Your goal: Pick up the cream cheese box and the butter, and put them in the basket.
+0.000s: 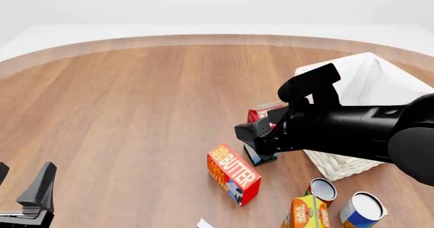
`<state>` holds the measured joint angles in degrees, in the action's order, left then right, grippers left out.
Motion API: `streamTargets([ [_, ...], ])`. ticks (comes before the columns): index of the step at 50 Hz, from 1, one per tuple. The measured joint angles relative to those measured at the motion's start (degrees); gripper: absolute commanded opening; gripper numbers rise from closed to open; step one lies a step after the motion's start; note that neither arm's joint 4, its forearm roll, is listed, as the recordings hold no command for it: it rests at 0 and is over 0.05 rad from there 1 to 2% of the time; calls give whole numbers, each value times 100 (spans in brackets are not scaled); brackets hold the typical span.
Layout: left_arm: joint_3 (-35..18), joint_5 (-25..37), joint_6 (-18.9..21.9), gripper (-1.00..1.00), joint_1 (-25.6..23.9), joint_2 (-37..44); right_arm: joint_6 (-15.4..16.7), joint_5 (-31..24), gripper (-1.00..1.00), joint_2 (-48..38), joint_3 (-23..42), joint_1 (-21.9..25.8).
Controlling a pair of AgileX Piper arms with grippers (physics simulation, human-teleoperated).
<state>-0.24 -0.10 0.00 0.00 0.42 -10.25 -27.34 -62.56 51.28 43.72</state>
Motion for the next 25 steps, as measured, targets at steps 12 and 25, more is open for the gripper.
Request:
streamTargets([
  [12,0,0,0,100,0,0,1,122,100,-22,-164,-92],
  [25,0,0,0,100,0,0,-49,356,100,-91,-375,-161],
])
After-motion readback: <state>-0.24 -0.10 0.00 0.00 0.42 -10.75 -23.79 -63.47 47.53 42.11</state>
